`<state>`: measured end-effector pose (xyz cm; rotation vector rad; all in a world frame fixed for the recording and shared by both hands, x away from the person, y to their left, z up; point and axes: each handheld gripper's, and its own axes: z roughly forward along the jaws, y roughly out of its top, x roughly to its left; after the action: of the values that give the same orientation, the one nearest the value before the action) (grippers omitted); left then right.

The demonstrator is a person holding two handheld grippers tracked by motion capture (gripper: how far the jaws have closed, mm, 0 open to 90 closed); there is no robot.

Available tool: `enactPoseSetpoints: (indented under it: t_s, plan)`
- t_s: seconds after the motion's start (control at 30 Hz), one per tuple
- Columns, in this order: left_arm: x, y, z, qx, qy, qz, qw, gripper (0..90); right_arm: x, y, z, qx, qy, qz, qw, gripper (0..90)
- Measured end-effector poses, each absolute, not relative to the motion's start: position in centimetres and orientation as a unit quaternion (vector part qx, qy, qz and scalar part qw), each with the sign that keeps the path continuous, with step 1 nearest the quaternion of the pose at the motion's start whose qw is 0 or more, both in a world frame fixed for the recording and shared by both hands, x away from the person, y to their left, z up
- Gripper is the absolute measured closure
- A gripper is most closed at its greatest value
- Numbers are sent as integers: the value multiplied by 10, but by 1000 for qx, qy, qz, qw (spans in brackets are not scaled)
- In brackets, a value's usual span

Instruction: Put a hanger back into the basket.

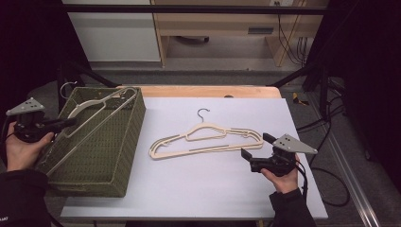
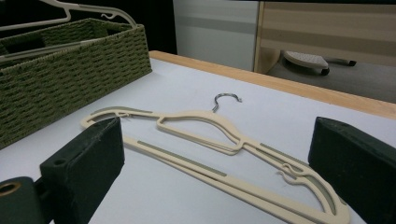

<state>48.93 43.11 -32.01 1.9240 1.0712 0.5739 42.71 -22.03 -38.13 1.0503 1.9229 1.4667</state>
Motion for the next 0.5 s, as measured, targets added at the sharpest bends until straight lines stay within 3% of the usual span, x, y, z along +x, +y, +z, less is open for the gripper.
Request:
enactPoseSetpoints:
  t_s: [0.5]
  plan:
    - [501, 425, -366, 773, 451, 174, 411, 852, 428, -216, -384, 384, 712, 533, 246, 42]
